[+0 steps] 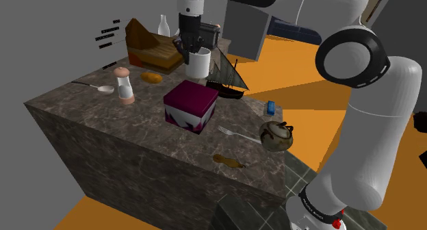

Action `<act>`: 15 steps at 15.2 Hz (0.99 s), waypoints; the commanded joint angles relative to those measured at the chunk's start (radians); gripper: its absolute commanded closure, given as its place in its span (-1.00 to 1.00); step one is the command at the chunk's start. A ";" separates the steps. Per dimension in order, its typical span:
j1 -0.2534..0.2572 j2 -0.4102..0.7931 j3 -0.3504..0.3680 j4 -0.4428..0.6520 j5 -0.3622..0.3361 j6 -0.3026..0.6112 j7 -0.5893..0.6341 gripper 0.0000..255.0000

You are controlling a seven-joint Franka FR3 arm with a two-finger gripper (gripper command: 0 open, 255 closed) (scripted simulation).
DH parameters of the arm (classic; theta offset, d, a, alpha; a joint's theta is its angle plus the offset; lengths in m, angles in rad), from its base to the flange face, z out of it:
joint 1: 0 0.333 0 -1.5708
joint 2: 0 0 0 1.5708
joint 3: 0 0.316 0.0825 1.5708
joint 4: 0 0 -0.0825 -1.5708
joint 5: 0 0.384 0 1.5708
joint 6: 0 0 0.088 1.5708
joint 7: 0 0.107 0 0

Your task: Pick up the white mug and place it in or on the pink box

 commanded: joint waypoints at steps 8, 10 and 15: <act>0.002 -0.017 0.002 -0.135 0.001 0.119 0.010 1.00; 0.002 -0.021 0.002 -0.168 0.001 0.148 0.010 1.00; 0.000 -0.026 0.001 -0.242 0.001 0.217 0.010 1.00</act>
